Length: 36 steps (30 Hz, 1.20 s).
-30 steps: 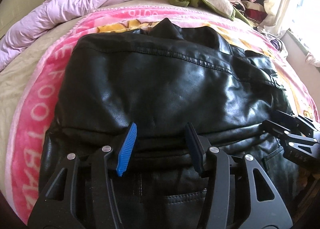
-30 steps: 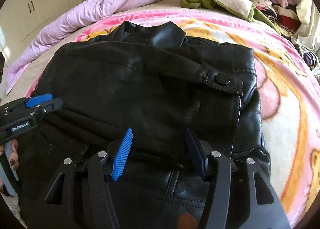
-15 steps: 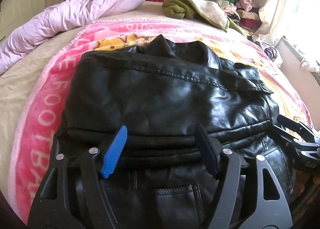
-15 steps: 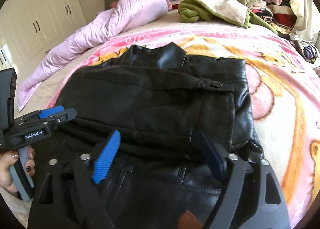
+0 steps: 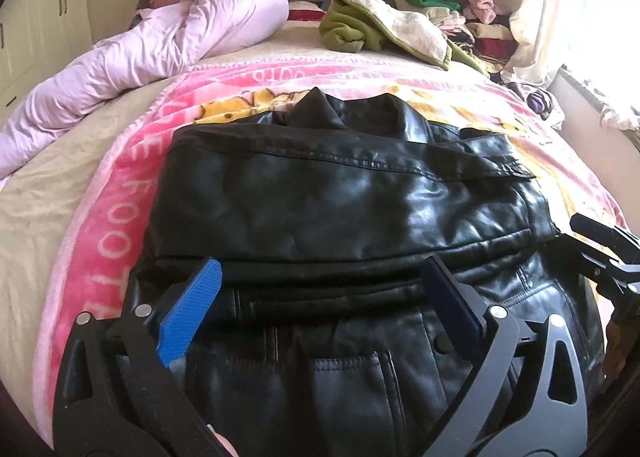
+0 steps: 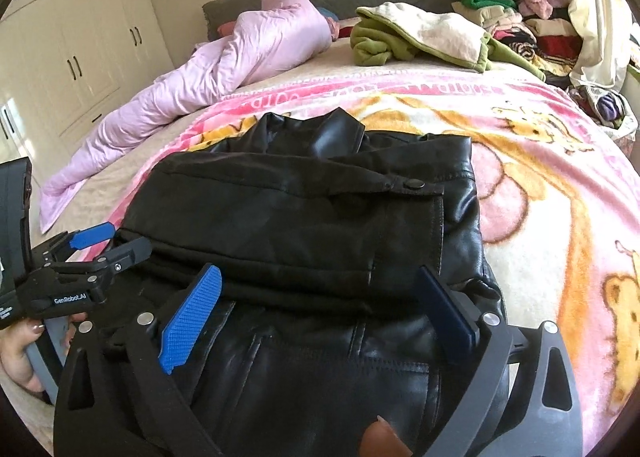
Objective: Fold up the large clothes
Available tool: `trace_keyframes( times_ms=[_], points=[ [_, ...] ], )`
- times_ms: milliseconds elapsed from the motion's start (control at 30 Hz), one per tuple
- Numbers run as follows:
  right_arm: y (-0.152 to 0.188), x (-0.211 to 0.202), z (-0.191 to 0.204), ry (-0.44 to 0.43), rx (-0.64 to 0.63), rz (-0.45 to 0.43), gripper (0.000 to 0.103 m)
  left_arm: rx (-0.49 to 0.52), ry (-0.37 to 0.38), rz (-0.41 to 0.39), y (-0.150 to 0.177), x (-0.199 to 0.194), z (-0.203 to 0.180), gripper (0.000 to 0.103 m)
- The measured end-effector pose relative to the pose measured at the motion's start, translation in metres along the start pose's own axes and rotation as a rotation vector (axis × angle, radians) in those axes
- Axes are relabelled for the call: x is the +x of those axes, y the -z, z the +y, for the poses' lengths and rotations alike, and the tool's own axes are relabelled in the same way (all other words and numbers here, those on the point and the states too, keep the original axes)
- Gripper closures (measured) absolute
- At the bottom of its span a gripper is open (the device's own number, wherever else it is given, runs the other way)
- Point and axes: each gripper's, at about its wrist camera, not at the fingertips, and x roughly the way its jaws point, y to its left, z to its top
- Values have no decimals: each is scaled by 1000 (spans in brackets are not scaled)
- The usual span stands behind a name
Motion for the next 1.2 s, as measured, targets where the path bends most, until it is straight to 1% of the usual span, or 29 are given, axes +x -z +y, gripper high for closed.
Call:
trace_keyframes(
  times_ms=[233,400,667,800,1000,1200],
  points=[
    [4,-15,9,7,-18,-28,6,-38,12,-25,13,-18,8,9],
    [9,-24,17,9,-25,-44,5,-87,24,-38,26,-30,20,10],
    [20,-41,23,19,-40,-68,5,-121,-3,-62,42,-47,26,9],
    [26,-52,25,12,-43,-81,5,-115,-22,-74,48,-57,23,10],
    [40,-72,30,12,-83,-98,4,-110,-53,-98,55,-74,22,10],
    [53,-86,25,-17,-61,-88,4,-132,-64,-104,64,-92,24,9]
  ],
)
